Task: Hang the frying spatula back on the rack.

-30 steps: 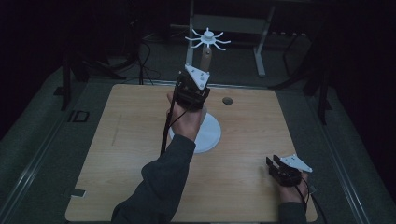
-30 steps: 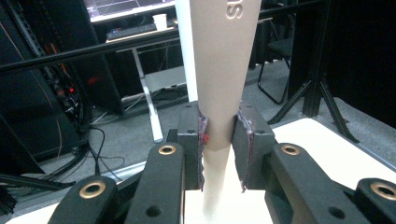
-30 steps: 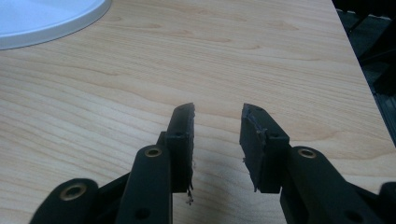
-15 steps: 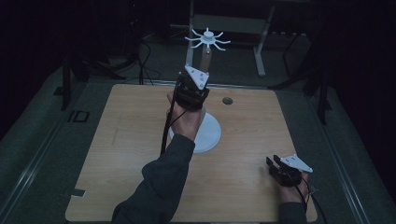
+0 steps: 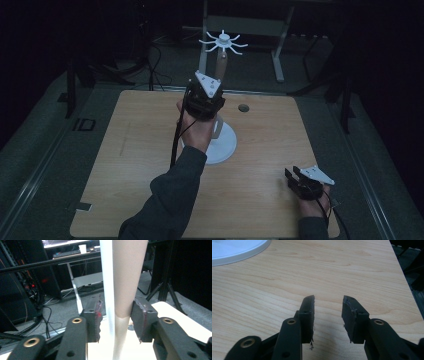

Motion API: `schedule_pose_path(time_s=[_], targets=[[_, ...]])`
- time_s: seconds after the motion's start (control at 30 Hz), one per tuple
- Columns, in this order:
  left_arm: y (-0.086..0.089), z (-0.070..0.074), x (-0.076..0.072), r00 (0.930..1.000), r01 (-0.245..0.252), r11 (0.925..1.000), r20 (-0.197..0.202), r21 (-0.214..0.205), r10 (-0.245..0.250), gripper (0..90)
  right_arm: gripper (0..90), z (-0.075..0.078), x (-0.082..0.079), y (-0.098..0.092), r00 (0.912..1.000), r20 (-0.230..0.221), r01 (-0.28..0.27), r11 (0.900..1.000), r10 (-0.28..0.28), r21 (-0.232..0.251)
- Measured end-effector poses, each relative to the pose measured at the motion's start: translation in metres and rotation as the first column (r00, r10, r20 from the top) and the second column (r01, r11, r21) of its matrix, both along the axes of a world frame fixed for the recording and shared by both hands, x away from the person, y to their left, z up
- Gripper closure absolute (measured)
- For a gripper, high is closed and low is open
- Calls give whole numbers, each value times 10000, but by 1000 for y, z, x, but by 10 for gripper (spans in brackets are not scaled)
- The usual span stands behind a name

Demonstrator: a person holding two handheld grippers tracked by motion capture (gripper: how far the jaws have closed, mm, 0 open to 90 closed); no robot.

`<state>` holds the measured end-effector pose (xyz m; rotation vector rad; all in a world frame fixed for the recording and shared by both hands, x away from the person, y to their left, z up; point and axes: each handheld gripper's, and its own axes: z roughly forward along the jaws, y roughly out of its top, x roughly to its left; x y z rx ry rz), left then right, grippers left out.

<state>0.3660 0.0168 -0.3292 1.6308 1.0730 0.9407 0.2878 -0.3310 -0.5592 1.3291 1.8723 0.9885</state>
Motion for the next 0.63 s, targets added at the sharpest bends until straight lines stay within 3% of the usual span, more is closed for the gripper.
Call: schedule_pose_path(time_s=[0.4, 0.63], targets=[[1, 1, -10, 9994, 252, 9996, 244, -124, -249, 521, 618, 0, 0, 0, 10000, -18, -1, 10000, 1, 16], [8, -6, -22, 9934, 1142, 9931, 81, -277, -1140, 504, 616, 0, -1, -1, 10000, -23, 19, 10000, -18, 54]])
